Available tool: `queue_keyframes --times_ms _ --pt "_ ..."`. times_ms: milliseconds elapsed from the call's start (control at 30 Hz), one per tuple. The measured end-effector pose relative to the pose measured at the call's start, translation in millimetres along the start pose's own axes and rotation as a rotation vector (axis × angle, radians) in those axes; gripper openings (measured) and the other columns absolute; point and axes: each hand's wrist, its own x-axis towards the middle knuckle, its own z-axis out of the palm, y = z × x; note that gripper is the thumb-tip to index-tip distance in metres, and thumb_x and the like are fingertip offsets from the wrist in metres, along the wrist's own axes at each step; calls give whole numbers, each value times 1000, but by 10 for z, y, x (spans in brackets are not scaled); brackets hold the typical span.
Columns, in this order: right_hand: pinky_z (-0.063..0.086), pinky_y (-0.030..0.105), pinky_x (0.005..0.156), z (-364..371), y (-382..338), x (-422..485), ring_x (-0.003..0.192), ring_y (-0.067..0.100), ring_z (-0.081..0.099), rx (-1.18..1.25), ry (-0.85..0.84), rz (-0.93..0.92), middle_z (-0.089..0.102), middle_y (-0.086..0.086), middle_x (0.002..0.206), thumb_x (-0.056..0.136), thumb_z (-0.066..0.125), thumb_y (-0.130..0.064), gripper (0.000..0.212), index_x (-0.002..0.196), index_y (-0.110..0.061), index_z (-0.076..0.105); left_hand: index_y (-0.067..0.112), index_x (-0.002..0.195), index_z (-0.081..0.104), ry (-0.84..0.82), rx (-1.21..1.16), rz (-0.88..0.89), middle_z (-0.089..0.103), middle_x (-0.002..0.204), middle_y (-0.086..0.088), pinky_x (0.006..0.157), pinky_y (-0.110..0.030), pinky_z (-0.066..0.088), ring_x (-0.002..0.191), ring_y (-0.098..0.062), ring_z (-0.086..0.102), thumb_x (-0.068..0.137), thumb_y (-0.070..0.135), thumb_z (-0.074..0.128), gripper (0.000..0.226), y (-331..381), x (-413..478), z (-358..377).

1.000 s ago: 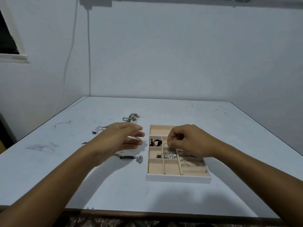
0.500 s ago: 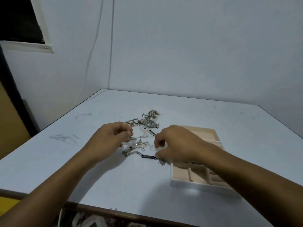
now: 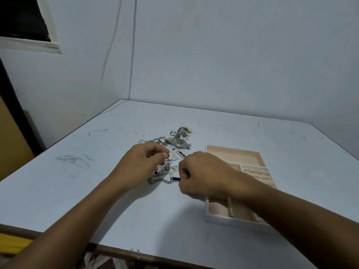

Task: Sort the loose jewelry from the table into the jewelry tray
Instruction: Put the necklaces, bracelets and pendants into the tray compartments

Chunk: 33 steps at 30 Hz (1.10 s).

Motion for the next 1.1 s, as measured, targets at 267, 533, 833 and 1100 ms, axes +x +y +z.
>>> queue_keyframes --times_ms 267,533,833,1100 --pt "46 38 70 -258 111 -38 74 20 53 301 28 -27 63 1 80 88 49 -20 9 83 -14 53 13 92 72 69 -285 -67 74 96 -3 90 -43 52 88 -17 70 96 28 51 26 34 0 131" --pt "42 37 66 -482 87 -95 73 16 50 617 69 59 65 3 82 95 42 -21 15 89 -11 52 7 86 68 -31 -478 -135 72 83 -8 87 -43 51 81 -24 63 102 27 34 42 175 -70 417" --pt "49 38 67 -621 137 -149 60 14 55 634 139 60 54 -1 65 97 50 -26 22 88 -6 55 1 100 64 -88 -662 -206 73 91 -15 92 -45 50 85 -29 67 98 24 35 38 236 -135 581" --pt "42 31 58 -668 192 -154 54 12 49 641 162 105 52 -4 62 97 50 -25 19 86 -10 54 3 93 65 -171 -766 -224 63 73 -12 56 -30 51 58 -22 59 98 37 44 40 234 -216 608"
